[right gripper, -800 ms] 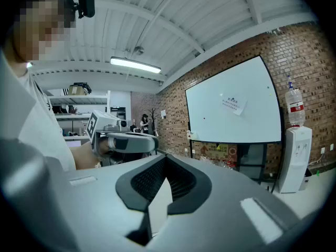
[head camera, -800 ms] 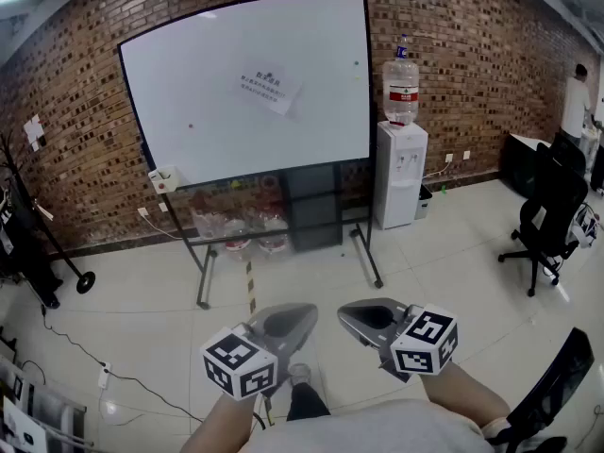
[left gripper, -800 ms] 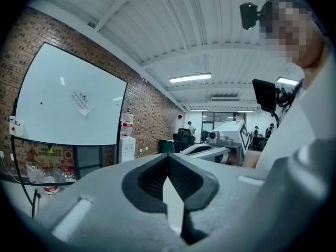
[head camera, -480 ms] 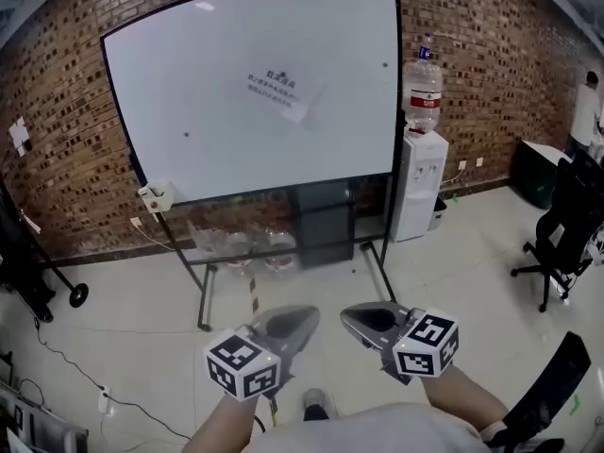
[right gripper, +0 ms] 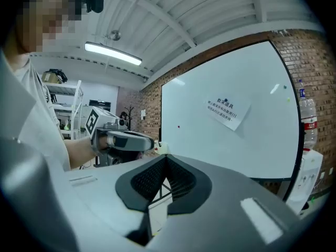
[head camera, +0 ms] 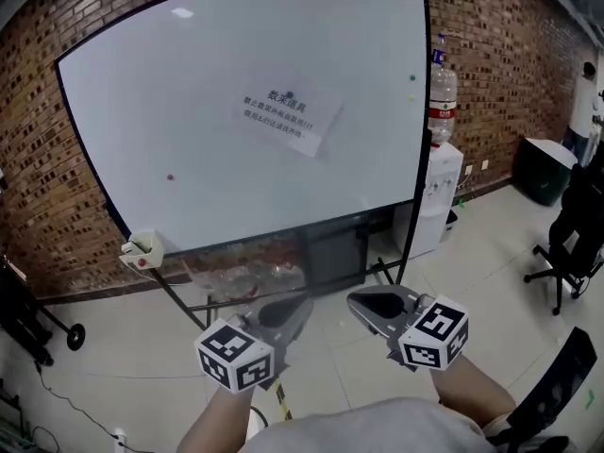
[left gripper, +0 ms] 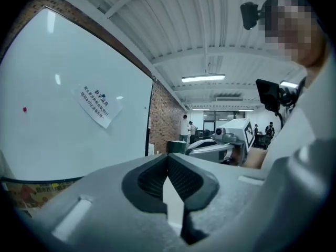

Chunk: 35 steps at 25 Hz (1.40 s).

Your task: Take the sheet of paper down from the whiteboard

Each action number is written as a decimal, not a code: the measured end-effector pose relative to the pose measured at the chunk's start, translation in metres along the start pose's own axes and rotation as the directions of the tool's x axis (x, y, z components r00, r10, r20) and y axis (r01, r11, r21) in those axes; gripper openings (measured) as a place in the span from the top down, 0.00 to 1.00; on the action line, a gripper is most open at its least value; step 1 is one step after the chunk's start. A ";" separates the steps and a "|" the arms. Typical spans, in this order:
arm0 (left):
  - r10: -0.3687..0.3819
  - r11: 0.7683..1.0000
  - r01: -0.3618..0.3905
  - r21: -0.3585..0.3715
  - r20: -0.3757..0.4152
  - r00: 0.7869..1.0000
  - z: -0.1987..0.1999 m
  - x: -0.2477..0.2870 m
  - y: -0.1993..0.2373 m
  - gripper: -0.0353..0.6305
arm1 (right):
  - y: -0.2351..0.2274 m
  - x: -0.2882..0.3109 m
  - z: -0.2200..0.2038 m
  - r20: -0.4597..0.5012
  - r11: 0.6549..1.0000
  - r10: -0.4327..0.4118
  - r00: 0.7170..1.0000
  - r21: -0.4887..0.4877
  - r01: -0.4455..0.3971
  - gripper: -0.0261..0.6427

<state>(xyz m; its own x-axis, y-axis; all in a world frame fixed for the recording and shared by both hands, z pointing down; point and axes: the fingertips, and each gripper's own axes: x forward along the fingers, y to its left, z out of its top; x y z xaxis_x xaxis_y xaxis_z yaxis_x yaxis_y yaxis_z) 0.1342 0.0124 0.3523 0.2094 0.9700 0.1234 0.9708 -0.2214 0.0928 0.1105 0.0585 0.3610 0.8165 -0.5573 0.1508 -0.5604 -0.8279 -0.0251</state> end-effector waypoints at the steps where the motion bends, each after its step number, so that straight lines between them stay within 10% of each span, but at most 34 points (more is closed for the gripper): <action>1: -0.009 1.000 0.009 0.008 -0.001 1.000 0.003 0.007 0.008 0.94 | -0.011 0.005 0.003 0.006 1.000 -0.010 1.000 -0.004 0.010 0.96; 20: 0.074 0.996 -0.078 0.051 0.077 0.994 0.058 0.119 0.244 0.94 | -0.206 0.178 0.051 0.041 0.987 0.030 0.999 -0.156 -0.023 0.96; 35: 0.092 0.991 -0.100 0.094 0.081 0.992 0.102 0.142 0.327 0.94 | -0.269 0.236 0.106 0.108 0.968 0.020 0.994 -0.250 0.008 0.96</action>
<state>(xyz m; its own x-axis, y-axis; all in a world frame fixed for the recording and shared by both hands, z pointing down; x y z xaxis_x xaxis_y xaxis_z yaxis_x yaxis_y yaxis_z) 0.4930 0.0882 0.2990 0.3069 0.9504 0.0505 0.9517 -0.3066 -0.0130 0.4685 0.1433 0.2985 0.8154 -0.5774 0.0429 -0.5711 -0.7899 0.2235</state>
